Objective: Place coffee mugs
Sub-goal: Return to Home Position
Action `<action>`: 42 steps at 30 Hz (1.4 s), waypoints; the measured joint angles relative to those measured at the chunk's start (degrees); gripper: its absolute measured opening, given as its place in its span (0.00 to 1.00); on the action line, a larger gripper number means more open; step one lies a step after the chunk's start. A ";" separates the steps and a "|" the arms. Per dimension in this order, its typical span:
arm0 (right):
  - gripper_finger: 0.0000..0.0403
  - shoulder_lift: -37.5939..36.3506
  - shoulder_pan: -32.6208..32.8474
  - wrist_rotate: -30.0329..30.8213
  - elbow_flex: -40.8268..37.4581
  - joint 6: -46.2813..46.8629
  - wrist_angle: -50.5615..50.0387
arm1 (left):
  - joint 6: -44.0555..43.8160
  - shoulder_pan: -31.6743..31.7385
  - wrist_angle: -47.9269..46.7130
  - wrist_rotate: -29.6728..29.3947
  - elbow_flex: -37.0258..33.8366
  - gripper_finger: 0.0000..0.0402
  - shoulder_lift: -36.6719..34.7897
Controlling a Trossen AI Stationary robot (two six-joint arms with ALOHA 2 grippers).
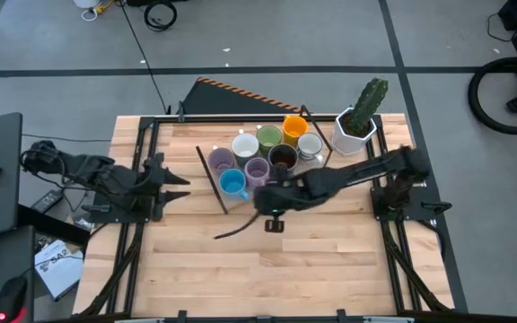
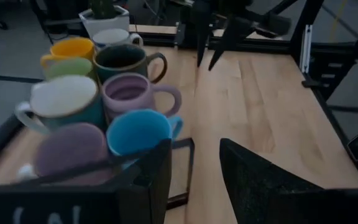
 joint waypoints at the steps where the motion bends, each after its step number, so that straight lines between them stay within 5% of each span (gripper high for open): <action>1: 0.20 -2.40 0.02 -0.29 -4.03 1.05 2.73 | -0.64 -0.23 1.28 -0.01 -1.80 0.35 -0.91; 9: 0.20 -21.84 0.79 -0.80 -31.62 5.83 25.83 | -4.40 -2.30 8.22 -5.12 -13.18 0.35 -4.66; 18: 0.20 -40.47 1.11 -1.74 -52.91 7.08 44.51 | -2.32 -2.28 8.93 -11.21 -14.24 0.35 -5.74; 28: 0.20 -57.66 -0.67 0.96 -71.00 10.68 52.96 | 4.96 -2.89 21.49 -11.67 -25.12 0.35 -11.14; 42: 0.17 -79.48 -9.28 0.61 -81.98 12.04 49.58 | 22.64 -2.59 39.20 -10.02 -39.92 0.35 -26.81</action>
